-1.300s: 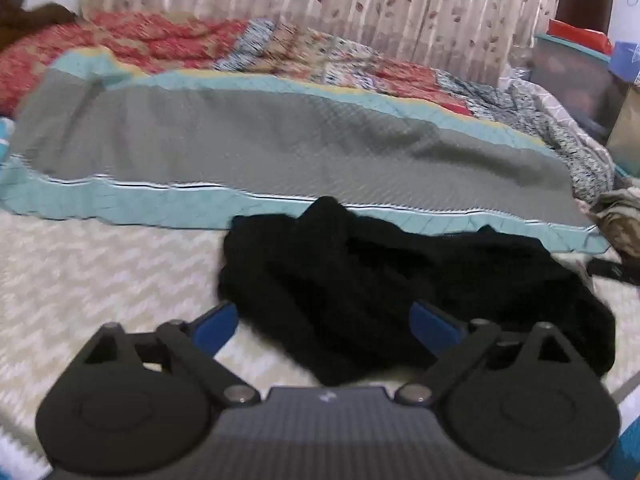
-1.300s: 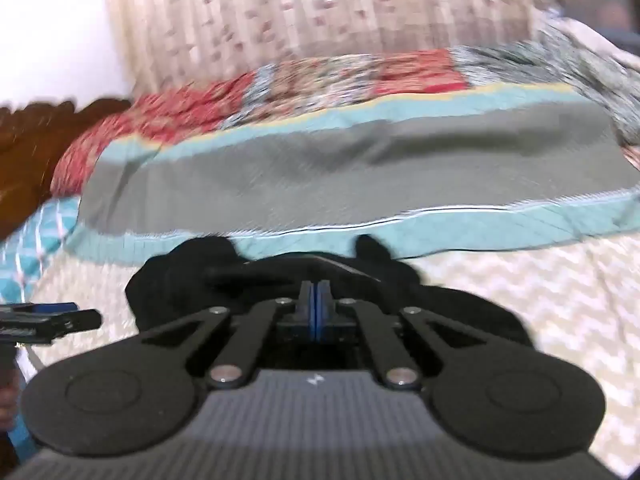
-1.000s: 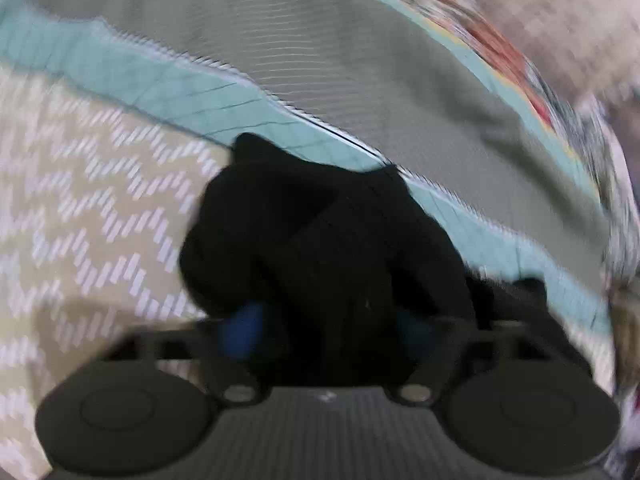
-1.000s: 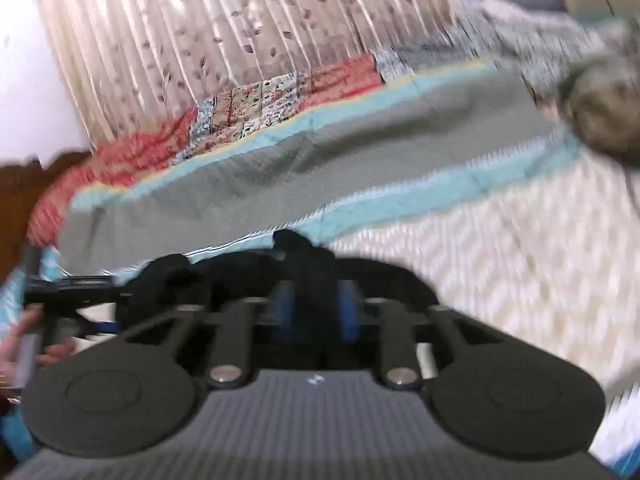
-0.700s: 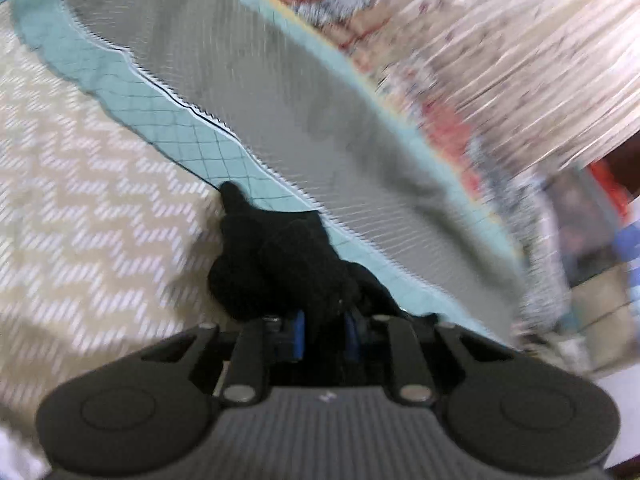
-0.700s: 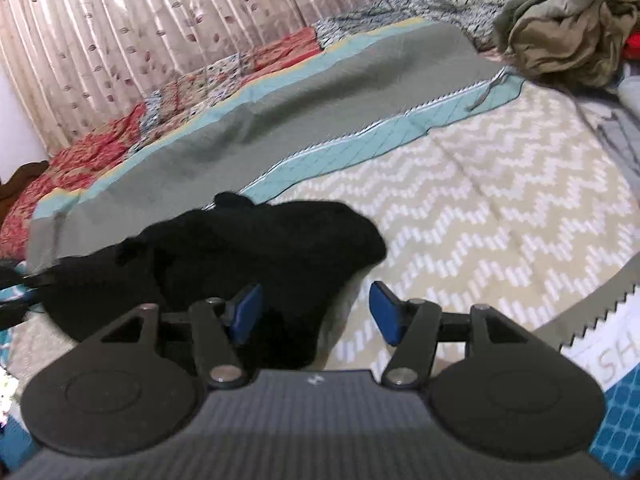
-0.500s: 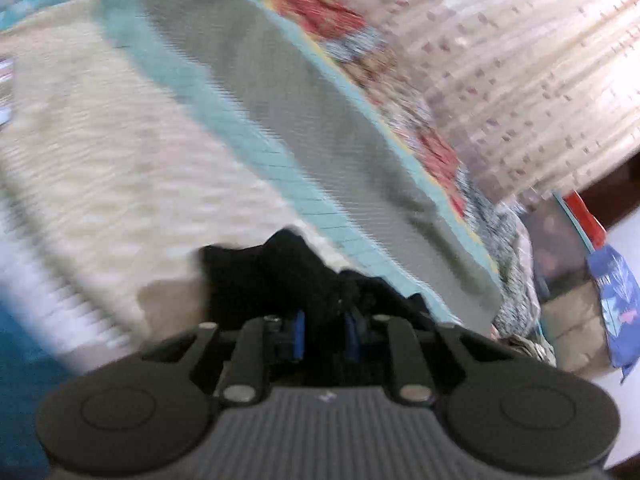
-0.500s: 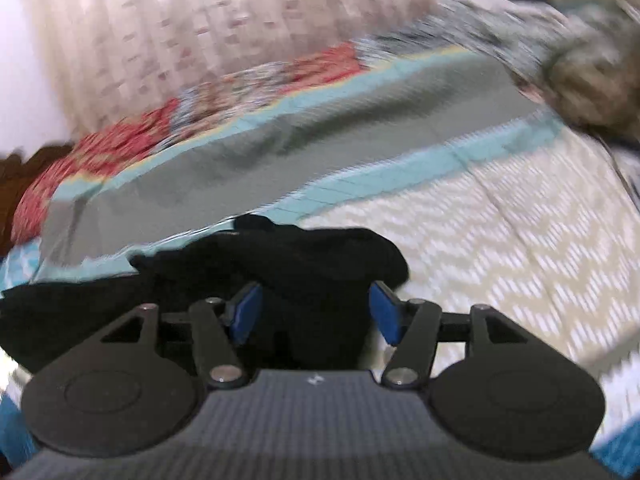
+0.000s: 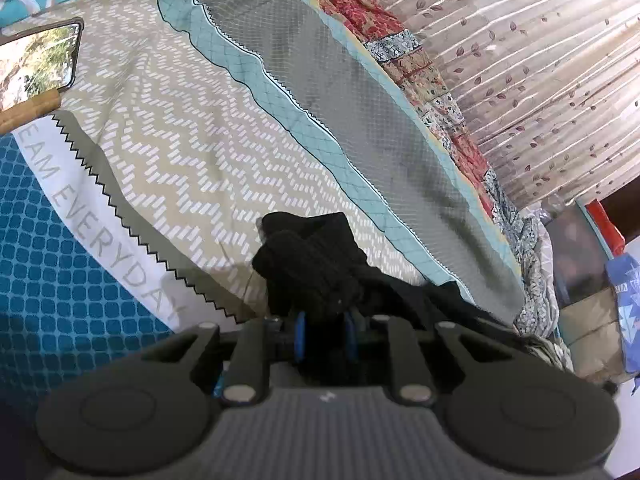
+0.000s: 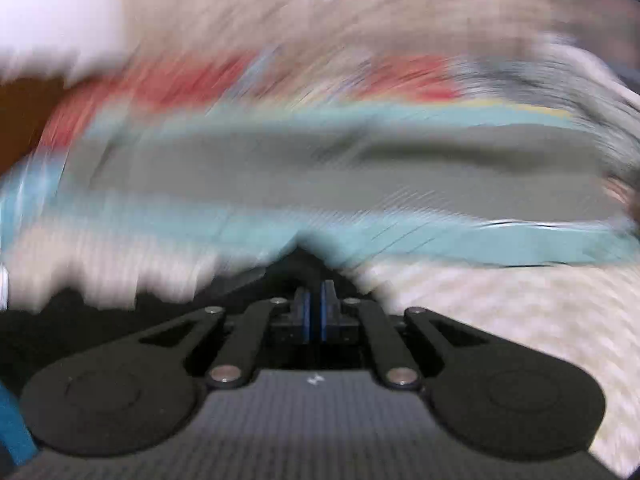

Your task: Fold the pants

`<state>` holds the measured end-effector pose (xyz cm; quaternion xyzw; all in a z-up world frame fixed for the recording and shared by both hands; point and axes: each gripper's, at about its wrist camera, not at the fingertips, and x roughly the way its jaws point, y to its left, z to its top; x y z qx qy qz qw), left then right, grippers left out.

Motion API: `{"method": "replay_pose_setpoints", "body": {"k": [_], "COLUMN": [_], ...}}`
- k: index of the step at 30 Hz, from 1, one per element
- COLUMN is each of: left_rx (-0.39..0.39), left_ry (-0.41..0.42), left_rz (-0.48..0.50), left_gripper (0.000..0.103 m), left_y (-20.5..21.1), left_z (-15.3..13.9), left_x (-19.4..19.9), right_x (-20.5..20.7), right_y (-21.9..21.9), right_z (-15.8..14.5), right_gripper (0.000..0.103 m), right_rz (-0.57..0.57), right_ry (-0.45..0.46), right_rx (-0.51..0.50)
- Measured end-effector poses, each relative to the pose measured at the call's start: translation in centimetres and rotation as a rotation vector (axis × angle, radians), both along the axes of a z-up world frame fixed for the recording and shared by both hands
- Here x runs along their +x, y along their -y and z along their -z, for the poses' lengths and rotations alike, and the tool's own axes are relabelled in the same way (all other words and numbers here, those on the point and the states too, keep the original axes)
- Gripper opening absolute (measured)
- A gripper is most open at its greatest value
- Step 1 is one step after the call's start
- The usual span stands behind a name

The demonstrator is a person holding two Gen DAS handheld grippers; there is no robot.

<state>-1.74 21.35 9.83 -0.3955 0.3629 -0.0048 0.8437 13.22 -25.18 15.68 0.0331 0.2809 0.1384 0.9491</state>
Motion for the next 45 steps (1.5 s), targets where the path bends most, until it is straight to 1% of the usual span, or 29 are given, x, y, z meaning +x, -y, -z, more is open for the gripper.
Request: {"method": "replay_pose_setpoints", "body": {"k": [2, 4, 5, 7, 8, 9, 10, 12, 13, 15, 18, 21, 23, 24, 25, 26, 27, 28, 29, 30, 31, 32, 33, 35, 38, 40, 41, 43, 45], "left_rx": [-0.007, -0.027, -0.031, -0.041, -0.049, -0.052, -0.049, -0.053, -0.059, -0.077, -0.076, -0.038, -0.032, -0.033, -0.029, -0.018, -0.002, 0.01, 0.011, 0.009, 0.004, 0.007, 0.02, 0.037, -0.004, -0.027, -0.028, -0.004, 0.02], "left_ry": [-0.004, -0.011, -0.015, -0.025, -0.029, -0.034, -0.039, -0.057, -0.068, -0.089, -0.125, -0.14, -0.144, -0.147, -0.152, -0.155, -0.158, -0.163, -0.174, -0.187, -0.189, -0.181, -0.166, -0.133, -0.092, -0.052, -0.025, 0.018, 0.064], "left_rz": [0.001, 0.008, 0.016, 0.033, 0.038, 0.04, 0.04, 0.04, 0.032, 0.02, 0.003, -0.003, -0.008, -0.008, -0.005, 0.002, 0.013, 0.029, 0.043, 0.046, 0.045, 0.042, 0.042, 0.035, 0.011, 0.009, 0.012, 0.012, 0.028], "left_gripper": [0.017, 0.017, 0.017, 0.02, 0.021, 0.024, 0.028, 0.053, 0.06, 0.066, 0.076, 0.083, 0.084, 0.084, 0.084, 0.078, 0.062, 0.037, 0.025, 0.011, 0.01, 0.009, 0.008, 0.008, 0.007, 0.007, 0.007, 0.007, 0.007], "left_y": [-0.3, -0.3, -0.3, -0.1, -0.1, 0.0, 0.1, 0.2, 0.2, 0.0, 0.0, 0.0, 0.0, 0.1, 0.4, 0.7, 1.1, 1.5, 1.7, 1.8, 1.9, 1.8, 1.7, 1.4, 0.3, -0.4, -0.9, -1.1, -0.7], "left_z": [0.5, 1.2, 1.5, 2.2, 2.6, 2.8, 3.0, 3.5, 3.8, 4.7, 5.7, 6.1, 6.3, 6.3, 6.4, 6.5, 6.5, 6.6, 6.8, 6.9, 7.0, 6.8, 6.4, 5.5, 4.1, 2.6, 1.3, -1.5, -4.6], "left_x": [0.0, -0.1, -0.1, 0.1, 0.3, 0.3, 0.4, 0.6, 0.7, 1.0, 1.3, 1.2, 0.9, 0.8, 0.7, 0.6, 0.7, 0.7, 0.9, 1.0, 1.0, 1.0, 0.9, 0.7, 1.1, 2.1, 3.3, 6.0, 9.3], "right_x": [-1.7, -4.0, -5.2, -7.2, -8.1, -9.3, -10.2, -12.7, -14.0, -16.4, -15.3, -12.0, -9.6, -8.2, -7.1, -6.0, -4.5, -3.3, -2.0, -0.6, 0.1, 0.0, -0.5, -2.3, -6.2, -8.3, -9.0, -9.3, -8.8], "right_y": [5.8, 11.0, 12.8, 15.6, 16.8, 18.0, 18.6, 19.8, 20.0, 20.4, 17.1, 13.2, 10.1, 8.4, 6.7, 5.3, 3.9, 3.1, 2.7, 2.8, 3.3, 3.8, 4.7, 7.0, 13.3, 16.9, 18.6, 20.0, 20.6], "right_z": [-2.6, -3.5, -3.2, -2.2, -1.6, -0.9, -0.5, 0.3, 0.6, 0.6, 0.1, -0.2, -0.1, 0.3, 0.7, 1.3, 2.3, 3.1, 4.1, 5.4, 6.2, 6.5, 5.9, 3.6, -1.0, -3.3, -4.4, -4.9, -6.1], "right_gripper": [0.007, 0.008, 0.009, 0.017, 0.029, 0.037, 0.048, 0.049, 0.049, 0.049, 0.049, 0.054, 0.062, 0.062, 0.062, 0.062, 0.062, 0.062, 0.057, 0.047, 0.012, 0.012, 0.012, 0.011, 0.012, 0.012, 0.012, 0.011, 0.011], "right_rz": [0.19, 0.356, 0.427, 0.551, 0.592, 0.617, 0.635, 0.671, 0.671, 0.662, 0.634, 0.499, 0.351, 0.263, 0.189, 0.139, 0.101, 0.09, 0.095, 0.103, 0.102, 0.108, 0.131, 0.22, 0.42, 0.528, 0.581, 0.642, 0.676], "right_ry": [0.081, 0.106, 0.102, 0.05, 0.016, -0.027, -0.05, -0.079, -0.094, -0.107, -0.127, -0.107, -0.092, -0.09, -0.095, -0.097, -0.102, -0.114, -0.138, -0.189, -0.234, -0.259, -0.239, -0.165, -0.064, -0.024, -0.021, -0.021, -0.025], "right_rx": [0.14, 0.208, 0.195, 0.131, 0.111, 0.097, 0.088, 0.099, 0.123, 0.156, 0.072, -0.033, -0.144, -0.212, -0.273, -0.325, -0.394, -0.456, -0.517, -0.565, -0.585, -0.584, -0.551, -0.419, -0.109, 0.04, 0.099, 0.187, 0.226]}}
